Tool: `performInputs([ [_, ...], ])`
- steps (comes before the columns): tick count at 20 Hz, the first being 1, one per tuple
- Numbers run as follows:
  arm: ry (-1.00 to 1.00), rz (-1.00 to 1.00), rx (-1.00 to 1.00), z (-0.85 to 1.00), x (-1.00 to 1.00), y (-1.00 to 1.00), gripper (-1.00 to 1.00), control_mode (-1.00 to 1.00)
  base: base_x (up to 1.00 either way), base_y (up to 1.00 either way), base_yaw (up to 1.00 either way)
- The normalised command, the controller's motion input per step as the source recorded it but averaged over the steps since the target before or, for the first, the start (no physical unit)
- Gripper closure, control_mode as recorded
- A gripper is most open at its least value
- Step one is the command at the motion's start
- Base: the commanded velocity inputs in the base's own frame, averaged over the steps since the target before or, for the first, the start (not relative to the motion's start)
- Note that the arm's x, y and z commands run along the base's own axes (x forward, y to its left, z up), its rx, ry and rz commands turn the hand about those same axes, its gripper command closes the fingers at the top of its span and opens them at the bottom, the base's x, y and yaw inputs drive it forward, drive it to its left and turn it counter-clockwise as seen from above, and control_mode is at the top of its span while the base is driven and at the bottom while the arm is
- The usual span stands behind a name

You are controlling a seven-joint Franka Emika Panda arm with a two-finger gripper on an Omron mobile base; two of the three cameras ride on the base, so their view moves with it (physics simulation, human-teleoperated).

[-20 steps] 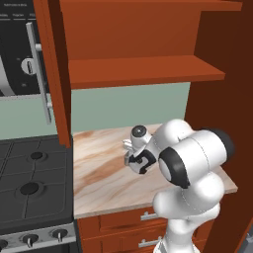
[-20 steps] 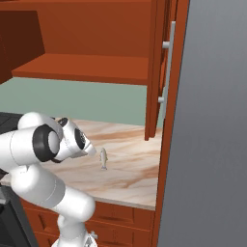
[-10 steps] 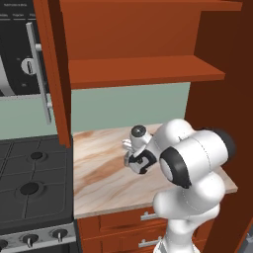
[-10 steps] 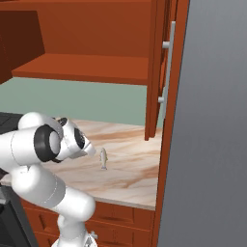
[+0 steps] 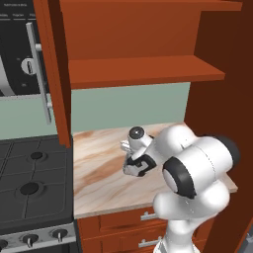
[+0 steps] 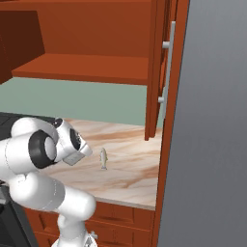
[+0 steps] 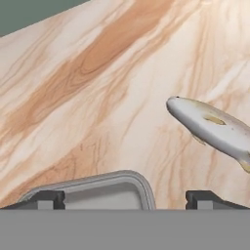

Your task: Retrieve the tupperware from the cabinet, then place the raw meat into the tupperware to avoid contamination.

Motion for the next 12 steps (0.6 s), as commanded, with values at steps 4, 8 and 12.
performInputs([
  [4,0.00,0.00,-0.01,0.27,-0.19,0.00,-1.00,-1.00,0.00,0.00,0.00],
  [8,-0.01,0.00,0.00,0.31,-0.31,-0.03,-1.00,-1.00,0.00,0.00,0.00],
  [12,0.00,0.00,0.00,0.32,-0.44,-0.15,-1.00,-1.00,0.00,0.00,0.00],
])
